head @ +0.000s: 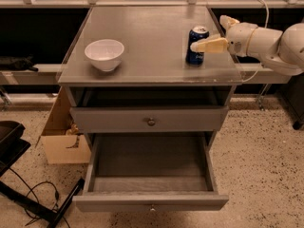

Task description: Place pepsi can into middle drawer

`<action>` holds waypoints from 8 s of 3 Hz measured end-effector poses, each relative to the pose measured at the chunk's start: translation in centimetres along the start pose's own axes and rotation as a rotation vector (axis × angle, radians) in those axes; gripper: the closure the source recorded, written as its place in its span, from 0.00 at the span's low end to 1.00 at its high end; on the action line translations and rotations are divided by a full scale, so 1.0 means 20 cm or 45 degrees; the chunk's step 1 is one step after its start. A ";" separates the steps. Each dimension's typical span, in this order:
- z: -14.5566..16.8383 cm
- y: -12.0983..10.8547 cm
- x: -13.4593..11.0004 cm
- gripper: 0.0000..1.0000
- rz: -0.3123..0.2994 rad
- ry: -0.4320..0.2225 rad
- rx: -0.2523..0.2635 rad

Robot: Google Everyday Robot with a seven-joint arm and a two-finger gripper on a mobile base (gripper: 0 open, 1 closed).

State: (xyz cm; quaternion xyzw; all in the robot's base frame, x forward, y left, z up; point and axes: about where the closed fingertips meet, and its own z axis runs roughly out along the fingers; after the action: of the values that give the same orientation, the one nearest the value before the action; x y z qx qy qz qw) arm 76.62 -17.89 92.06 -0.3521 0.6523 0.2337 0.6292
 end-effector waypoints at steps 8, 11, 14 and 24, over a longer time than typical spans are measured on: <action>-0.23 0.62 -0.22 1.00 -0.144 -0.212 -0.242; -0.37 0.95 0.46 1.00 -0.231 -0.206 -0.323; -0.38 0.70 0.83 1.00 -0.283 -0.214 -0.265; 0.16 1.66 2.19 0.50 -0.078 -0.055 -0.763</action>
Offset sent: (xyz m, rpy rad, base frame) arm 0.0047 0.0430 -0.0381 0.0554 0.0622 0.1009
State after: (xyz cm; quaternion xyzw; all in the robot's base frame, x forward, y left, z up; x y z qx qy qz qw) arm 55.44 -1.42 44.00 -0.5365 0.5299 0.4042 0.5178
